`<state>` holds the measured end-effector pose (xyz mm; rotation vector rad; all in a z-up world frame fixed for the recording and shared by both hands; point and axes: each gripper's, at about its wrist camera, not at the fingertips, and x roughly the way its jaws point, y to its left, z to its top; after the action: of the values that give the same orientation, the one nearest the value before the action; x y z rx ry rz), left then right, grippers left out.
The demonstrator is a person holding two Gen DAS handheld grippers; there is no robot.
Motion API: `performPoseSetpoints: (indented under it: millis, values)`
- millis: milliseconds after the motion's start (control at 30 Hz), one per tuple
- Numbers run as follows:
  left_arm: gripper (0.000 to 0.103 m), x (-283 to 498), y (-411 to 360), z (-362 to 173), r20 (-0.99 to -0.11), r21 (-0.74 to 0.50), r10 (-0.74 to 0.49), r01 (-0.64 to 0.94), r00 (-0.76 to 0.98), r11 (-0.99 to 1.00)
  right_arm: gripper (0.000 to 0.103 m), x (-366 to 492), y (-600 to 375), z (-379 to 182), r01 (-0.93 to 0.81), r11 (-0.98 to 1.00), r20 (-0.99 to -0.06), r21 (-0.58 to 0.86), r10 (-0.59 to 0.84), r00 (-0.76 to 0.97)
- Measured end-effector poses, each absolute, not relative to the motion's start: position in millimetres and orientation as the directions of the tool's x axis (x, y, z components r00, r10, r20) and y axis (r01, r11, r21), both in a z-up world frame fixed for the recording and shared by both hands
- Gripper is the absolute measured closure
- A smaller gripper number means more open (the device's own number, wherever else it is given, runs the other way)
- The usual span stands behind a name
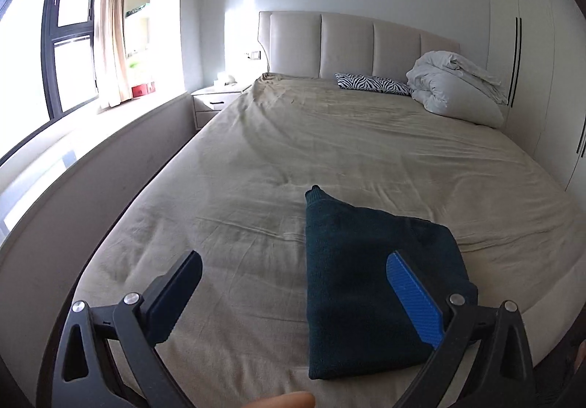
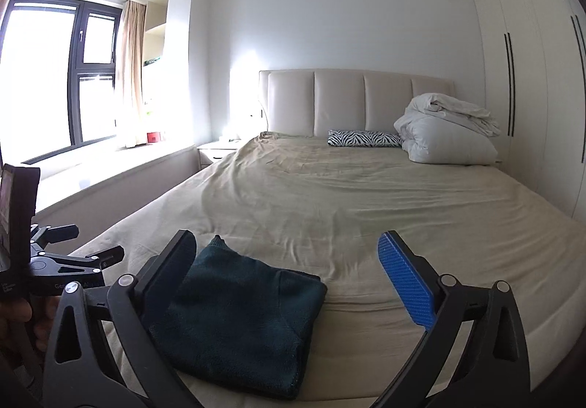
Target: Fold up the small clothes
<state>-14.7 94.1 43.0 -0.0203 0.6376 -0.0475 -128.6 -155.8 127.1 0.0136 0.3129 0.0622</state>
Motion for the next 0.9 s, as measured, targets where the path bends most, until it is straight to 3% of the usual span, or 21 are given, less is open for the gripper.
performPoseSetpoints:
  millis: [100,200,500,900]
  values:
    - [0.000,-9.9,91.8,31.7,-0.649,-0.035,-0.043,0.027,0.760,0.999,0.001,-131.7,-152.3,134.5,-0.080,0.994,-0.362,0.076,0.102,0.926]
    - [0.000,-10.2,89.4,18.4,-0.680,-0.023,-0.033,0.024,0.732,0.999,0.001,-116.2,-149.3,122.0,-0.056,0.993,-0.474,0.102,0.098,0.875]
    - [0.000,-2.9,87.6,-7.5,-0.741,-0.019,-0.023,0.013,0.671,1.000,0.001,-64.1,-139.2,32.7,0.116,0.987,-0.735,0.111,0.003,0.678]
    - [0.000,0.1,86.5,-22.1,-0.767,-0.014,-0.025,0.022,0.641,1.000,0.002,-53.9,-129.6,-4.3,0.149,0.988,-0.796,0.027,-0.068,0.601]
